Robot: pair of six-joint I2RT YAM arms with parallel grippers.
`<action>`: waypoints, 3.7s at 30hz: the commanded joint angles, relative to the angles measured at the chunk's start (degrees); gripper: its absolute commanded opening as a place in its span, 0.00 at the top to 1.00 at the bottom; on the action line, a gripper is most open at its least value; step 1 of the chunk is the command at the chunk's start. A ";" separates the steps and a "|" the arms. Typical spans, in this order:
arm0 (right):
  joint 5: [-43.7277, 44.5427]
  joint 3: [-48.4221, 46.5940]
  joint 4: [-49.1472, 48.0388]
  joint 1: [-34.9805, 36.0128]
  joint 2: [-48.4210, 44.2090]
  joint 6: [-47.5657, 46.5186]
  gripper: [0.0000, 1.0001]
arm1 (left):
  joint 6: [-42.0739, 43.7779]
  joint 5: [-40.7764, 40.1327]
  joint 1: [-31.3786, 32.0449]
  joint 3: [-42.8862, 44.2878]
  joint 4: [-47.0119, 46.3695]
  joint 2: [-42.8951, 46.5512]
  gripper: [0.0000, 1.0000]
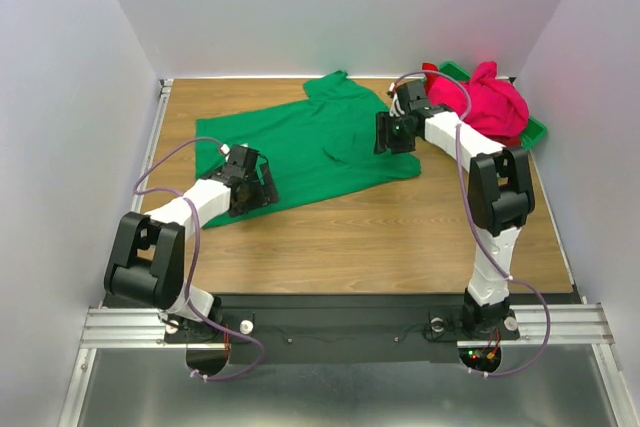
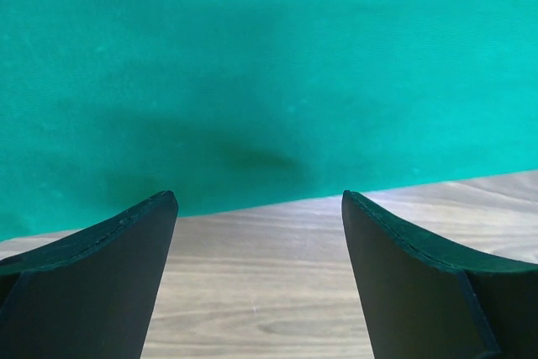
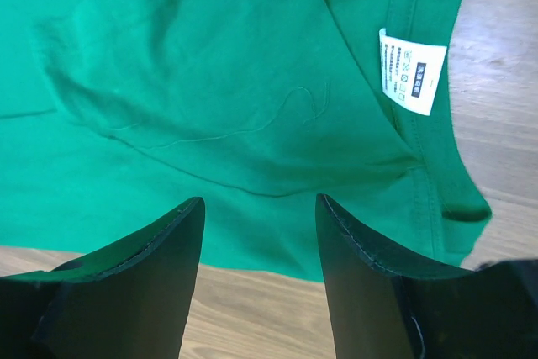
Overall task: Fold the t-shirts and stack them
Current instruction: Fold the tshirt
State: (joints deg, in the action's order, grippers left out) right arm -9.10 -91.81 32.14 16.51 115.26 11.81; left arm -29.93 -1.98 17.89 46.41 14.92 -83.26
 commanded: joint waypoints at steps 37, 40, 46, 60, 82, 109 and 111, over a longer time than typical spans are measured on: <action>-3.56 17.03 7.15 -0.17 -19.38 0.76 0.37 | -9.18 -7.69 0.92 4.64 13.39 13.84 0.08; -1.36 9.21 7.32 -0.34 -14.74 -0.91 0.37 | -5.93 -9.09 0.83 9.56 11.81 8.48 0.08; -0.39 -3.80 6.62 -0.25 -3.75 -2.32 0.37 | 0.57 -9.80 -0.31 17.30 5.83 -3.38 0.08; 2.68 -0.40 -0.15 -0.25 3.39 -3.73 0.38 | 7.26 -6.90 -1.98 18.55 -0.24 -16.76 0.08; 4.54 30.01 -1.29 0.54 -12.07 -0.22 0.38 | -0.47 -2.86 -1.72 -2.55 -0.86 -2.17 0.08; 1.55 40.75 -0.06 5.72 -22.45 7.17 0.38 | -9.09 -3.64 2.06 -8.71 8.10 11.89 0.08; 0.85 39.96 0.38 5.81 -23.67 7.35 0.38 | -8.92 -4.00 2.06 -6.70 10.12 13.03 0.08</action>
State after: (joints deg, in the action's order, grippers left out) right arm -6.50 -53.45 26.98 21.21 92.66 17.39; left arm -38.11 -4.97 19.51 36.14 19.33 -73.08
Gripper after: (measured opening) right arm 0.618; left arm 0.917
